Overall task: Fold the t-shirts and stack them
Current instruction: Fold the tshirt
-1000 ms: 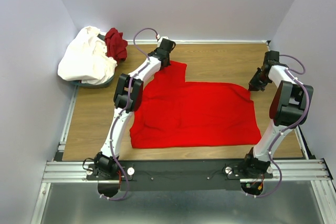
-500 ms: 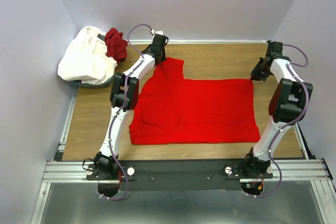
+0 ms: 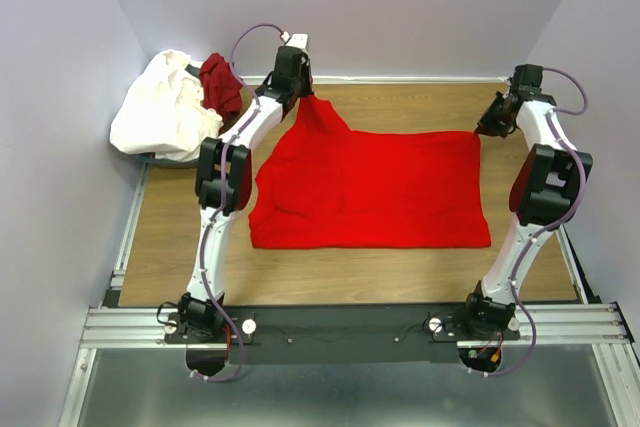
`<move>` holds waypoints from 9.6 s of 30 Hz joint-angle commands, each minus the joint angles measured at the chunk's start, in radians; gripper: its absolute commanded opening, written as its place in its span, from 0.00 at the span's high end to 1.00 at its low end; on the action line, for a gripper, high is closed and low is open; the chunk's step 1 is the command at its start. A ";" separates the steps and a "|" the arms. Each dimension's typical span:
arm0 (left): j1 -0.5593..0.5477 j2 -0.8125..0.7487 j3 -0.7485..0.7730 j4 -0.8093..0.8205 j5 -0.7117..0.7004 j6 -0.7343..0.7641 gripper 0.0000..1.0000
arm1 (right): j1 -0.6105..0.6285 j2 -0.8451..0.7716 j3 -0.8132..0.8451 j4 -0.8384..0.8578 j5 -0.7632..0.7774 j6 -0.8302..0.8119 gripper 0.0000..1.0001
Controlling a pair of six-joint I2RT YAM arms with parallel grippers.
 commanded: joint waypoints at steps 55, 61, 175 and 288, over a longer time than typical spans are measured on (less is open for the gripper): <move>-0.250 -1.224 -1.331 -0.091 -0.259 -0.085 1.00 | -0.004 -0.605 -0.728 -0.015 0.256 -0.041 0.99; -0.253 -1.225 -1.317 -0.189 -0.258 -0.131 0.81 | -0.004 -0.661 -0.774 -0.015 0.301 -0.003 0.61; 0.073 -0.242 -0.337 -0.254 -0.141 -0.130 0.28 | -0.046 -0.233 -0.406 0.088 0.160 0.039 0.43; -0.319 -0.602 -0.926 -0.166 -0.152 -0.361 1.00 | -0.046 -0.509 -0.590 0.036 0.020 -0.029 0.32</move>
